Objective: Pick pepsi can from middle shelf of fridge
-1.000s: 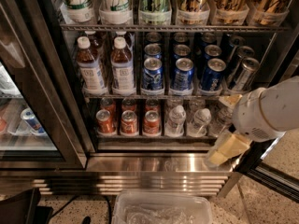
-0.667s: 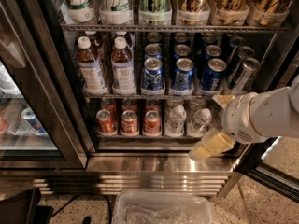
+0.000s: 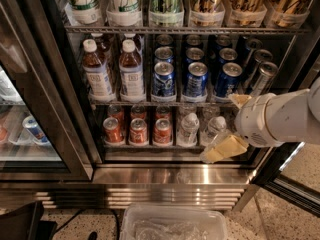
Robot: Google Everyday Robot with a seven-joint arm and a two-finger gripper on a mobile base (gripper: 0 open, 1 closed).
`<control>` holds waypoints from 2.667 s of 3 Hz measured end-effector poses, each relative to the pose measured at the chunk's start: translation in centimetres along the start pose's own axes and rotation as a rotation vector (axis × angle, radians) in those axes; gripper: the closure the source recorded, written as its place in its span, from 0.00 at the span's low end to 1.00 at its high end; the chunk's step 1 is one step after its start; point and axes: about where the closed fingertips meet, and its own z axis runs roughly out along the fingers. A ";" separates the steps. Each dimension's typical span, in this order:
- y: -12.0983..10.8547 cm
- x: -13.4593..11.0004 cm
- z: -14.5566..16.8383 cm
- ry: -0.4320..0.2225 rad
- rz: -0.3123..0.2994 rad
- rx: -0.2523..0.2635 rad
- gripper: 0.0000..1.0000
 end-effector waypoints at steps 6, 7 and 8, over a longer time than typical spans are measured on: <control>-1.3 -3.6 5.2 -0.378 0.159 0.313 0.00; -1.2 -3.3 5.6 -0.371 0.183 0.349 0.00; -2.1 -3.0 6.4 -0.369 0.192 0.410 0.04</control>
Offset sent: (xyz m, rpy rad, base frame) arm 0.0415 0.0279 -0.0134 0.2096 -0.4095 -0.2519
